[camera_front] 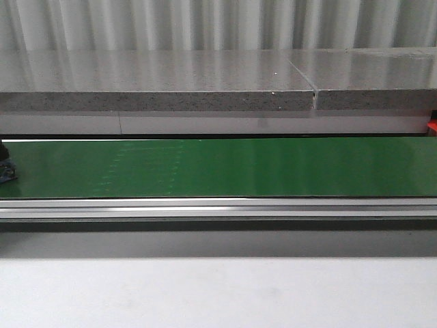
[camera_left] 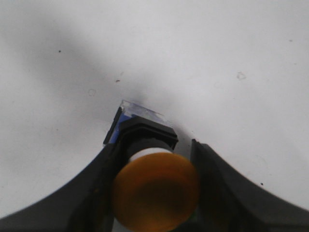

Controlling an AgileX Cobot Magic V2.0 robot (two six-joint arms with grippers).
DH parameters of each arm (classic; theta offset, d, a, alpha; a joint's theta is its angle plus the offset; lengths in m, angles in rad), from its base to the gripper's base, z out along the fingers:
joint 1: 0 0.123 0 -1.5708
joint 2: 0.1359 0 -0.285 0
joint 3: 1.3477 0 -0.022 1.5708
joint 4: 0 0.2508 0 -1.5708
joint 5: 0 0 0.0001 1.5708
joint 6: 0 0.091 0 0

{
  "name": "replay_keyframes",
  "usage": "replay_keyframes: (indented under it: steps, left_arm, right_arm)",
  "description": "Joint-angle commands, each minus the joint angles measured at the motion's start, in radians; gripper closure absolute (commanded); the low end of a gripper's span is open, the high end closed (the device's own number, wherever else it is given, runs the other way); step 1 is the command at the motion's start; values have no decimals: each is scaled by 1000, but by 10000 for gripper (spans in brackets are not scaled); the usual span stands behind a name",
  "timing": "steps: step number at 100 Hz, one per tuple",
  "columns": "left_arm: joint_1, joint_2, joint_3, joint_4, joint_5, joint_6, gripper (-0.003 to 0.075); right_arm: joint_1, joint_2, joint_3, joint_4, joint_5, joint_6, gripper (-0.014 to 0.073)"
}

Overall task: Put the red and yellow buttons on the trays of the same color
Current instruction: 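Grasp a yellow push-button with the left gripper and lift it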

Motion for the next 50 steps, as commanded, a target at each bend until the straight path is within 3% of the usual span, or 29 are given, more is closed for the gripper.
replay_keyframes:
  steps: [1, 22, 50]
  left_arm:
    - [-5, -125, -28, -24, 0, 81, 645]
    - [-34, -259, -5, -2, 8, 197, 662]
    - [-111, -447, 141, 42, -42, 230, 662]
  right_arm:
    - [-2, 3, -22, -2, -72, -5, 662]
    - [-2, 3, -22, -2, -72, -5, 662]
    - [-2, 3, -22, -2, -72, -5, 662]
